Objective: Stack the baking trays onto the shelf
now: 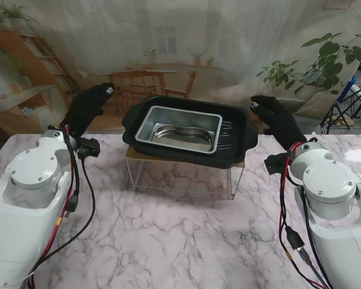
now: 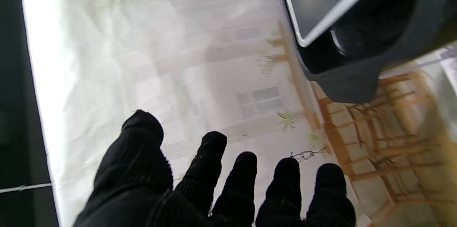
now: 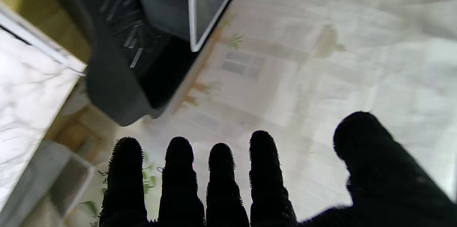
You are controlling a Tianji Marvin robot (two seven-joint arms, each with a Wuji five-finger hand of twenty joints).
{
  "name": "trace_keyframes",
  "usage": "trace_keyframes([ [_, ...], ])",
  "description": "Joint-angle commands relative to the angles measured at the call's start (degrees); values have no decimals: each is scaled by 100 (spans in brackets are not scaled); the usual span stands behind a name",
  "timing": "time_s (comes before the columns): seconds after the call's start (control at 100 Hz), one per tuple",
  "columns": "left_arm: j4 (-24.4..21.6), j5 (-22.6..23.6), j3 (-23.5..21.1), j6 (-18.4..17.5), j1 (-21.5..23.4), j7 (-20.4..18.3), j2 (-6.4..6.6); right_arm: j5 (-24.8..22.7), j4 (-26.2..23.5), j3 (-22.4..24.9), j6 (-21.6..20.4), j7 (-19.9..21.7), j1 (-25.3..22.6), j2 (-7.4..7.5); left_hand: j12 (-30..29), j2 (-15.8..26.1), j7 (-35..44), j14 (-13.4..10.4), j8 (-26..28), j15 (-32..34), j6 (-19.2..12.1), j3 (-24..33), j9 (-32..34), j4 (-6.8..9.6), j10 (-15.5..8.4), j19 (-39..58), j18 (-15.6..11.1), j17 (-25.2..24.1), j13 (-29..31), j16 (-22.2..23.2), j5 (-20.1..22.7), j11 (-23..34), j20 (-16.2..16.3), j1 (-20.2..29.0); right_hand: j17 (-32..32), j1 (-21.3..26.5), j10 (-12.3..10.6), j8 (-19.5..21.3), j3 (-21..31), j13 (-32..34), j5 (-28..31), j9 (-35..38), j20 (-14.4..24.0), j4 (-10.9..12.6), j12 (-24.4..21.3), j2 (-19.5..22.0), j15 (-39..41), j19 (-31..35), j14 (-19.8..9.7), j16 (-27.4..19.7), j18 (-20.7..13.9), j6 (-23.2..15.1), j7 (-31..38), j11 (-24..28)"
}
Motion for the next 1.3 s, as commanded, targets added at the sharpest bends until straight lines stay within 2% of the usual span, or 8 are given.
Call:
trace_keyframes([
  [0.0, -126, -18, -8, -71, 252, -40, 29, -77, -81, -49, -178, -132, -217, -34, 110, 189, 81, -97, 83, 179, 2, -145, 215, -117, -10, 193, -65, 133, 197, 87, 139, 93, 161, 170, 79, -155, -194, -135, 337, 132, 180, 174, 13, 63, 74, -187, -316, -103, -257, -83, -190, -313, 69, 139],
  [0.29, -399, -145, -113, -1500, 1280, 97, 63, -50, -85, -214, -1562, -678, -956, -105, 406, 264, 186, 14, 192, 499, 17, -153, 903, -124, 18, 471, 141, 489, 766, 321, 412, 278, 469, 86, 156, -207, -223, -151, 477, 251, 317, 410, 1, 44, 85, -251, -226, -79, -234, -75, -178, -338, 133, 153],
  [0.45, -357, 371, -37, -1991, 1634, 149, 116, -27, 61, -310, -2232, -892, -1252, -128, 598, 315, 379, 29, 359, 642, -9, -155, 1160, -122, -11, 1086, 183, 394, 1019, 495, 638, 438, 799, 50, 206, -198, -236, -141, 524, 321, 428, 512, -1, 39, 89, -260, -185, -36, -223, -67, -163, -342, 171, 152],
  [0.53, -245, 706, -5, -2206, 1733, 231, 130, -171, 146, -362, -2511, -1035, -1366, -139, 616, 345, 427, 2, 398, 664, -47, -152, 1210, -121, -46, 1764, 171, 171, 1100, 528, 698, 533, 698, 33, 239, -190, -239, -138, 545, 363, 475, 565, 1, 38, 91, -260, -167, -7, -232, -64, -162, -346, 177, 148],
  [0.61, -170, 846, 58, -2265, 1814, 486, 90, -317, 234, -409, -2728, -1184, -1454, -153, 608, 370, 442, -2, 396, 677, -31, -146, 1185, -119, -50, 2294, 132, -20, 1112, 550, 695, 628, 345, 42, 262, -194, -257, -131, 567, 398, 524, 616, 0, 39, 92, -262, -154, 25, -248, -63, -162, -356, 183, 139],
  [0.78, 34, 1047, 207, -2283, 1875, 804, 30, -437, 439, -502, -3043, -1443, -1586, -192, 633, 385, 443, 62, 381, 679, -22, -146, 1110, -118, -42, 2501, 128, -152, 1084, 559, 702, 769, 272, 57, 293, -179, -276, -111, 624, 468, 626, 729, -12, 41, 102, -265, -121, 92, -266, -60, -174, -359, 199, 137],
  [0.96, 90, 1072, 243, -2167, 1883, 730, 45, -477, 587, -540, -3045, -1516, -1675, -206, 613, 422, 430, -45, 357, 668, -47, -142, 1021, -117, -70, 2546, 91, -181, 1077, 558, 659, 881, 191, 58, 288, -149, -267, -108, 652, 485, 685, 782, -46, 31, 101, -265, -117, 129, -245, -68, -157, -325, 168, 103],
  [1.29, 87, 1133, 183, -2037, 1938, 699, 54, -516, 553, -449, -3108, -1430, -1786, -180, 550, 456, 435, 13, 324, 646, -21, -138, 988, -114, -63, 2522, 61, -214, 1042, 550, 649, 951, 61, 96, 295, -140, -248, -101, 630, 528, 744, 825, -87, 29, 105, -243, -120, 163, -243, -71, -160, -319, 122, 78],
])
